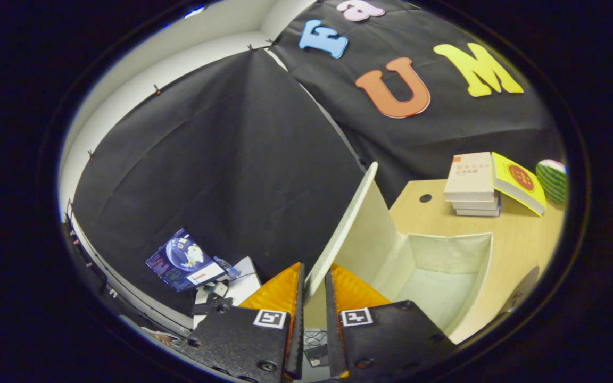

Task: Open the storage box then place both shoes into the box .Put the left shoe in first, then the right shoe, with the right side of both shoes facing outward in a uniform manner.

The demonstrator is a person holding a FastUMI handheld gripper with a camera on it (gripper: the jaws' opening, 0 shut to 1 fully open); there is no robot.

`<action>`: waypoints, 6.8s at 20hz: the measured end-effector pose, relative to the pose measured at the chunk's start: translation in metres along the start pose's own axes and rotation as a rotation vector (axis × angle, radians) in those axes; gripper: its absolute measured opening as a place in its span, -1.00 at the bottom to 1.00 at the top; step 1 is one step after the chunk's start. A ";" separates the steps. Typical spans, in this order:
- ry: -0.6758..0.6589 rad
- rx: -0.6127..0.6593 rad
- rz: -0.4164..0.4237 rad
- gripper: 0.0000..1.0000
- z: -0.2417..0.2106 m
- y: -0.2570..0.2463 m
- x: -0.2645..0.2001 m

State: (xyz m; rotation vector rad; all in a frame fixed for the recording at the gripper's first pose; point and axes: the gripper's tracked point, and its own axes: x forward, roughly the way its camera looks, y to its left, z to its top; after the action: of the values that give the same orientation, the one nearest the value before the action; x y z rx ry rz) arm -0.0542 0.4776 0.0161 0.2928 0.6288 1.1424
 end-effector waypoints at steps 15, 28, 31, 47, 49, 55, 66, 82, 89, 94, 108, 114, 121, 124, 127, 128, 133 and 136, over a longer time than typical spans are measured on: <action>-0.284 -0.241 -0.274 1.00 0.062 -0.059 -0.077; -0.414 -0.217 -0.674 1.00 0.045 -0.201 -0.288; -0.393 -0.205 -0.714 1.00 0.027 -0.216 -0.311; 0.041 0.031 -0.769 1.00 -0.109 -0.309 -0.283; 0.074 0.068 -0.781 1.00 -0.118 -0.323 -0.275; 0.188 0.182 -0.791 1.00 -0.140 -0.351 -0.260; 0.391 0.319 -0.788 1.00 -0.184 -0.390 -0.238; 0.469 0.639 -0.738 -0.61 -0.210 -0.404 -0.210; 0.301 0.737 -0.656 -0.88 -0.146 -0.335 -0.213; 0.229 0.643 -0.567 -0.87 -0.081 -0.255 -0.194; 0.237 0.650 -0.453 -0.88 -0.032 -0.148 -0.013; 0.334 0.710 -0.508 -0.88 -0.084 -0.157 0.029; 0.394 0.773 -0.488 -0.81 -0.120 -0.161 0.051; 0.375 0.764 -0.470 -0.31 -0.114 -0.165 0.053; 0.301 0.762 -0.372 -0.05 -0.091 -0.146 0.057; 0.312 0.746 -0.343 0.18 -0.088 -0.138 0.054; 0.299 0.517 -0.387 0.85 -0.071 -0.133 0.011; 0.263 0.373 -0.479 0.90 -0.055 -0.152 -0.032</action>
State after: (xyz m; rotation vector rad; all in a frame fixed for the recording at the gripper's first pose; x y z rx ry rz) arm 0.0188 0.3819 -0.0971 0.2895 1.0831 0.6005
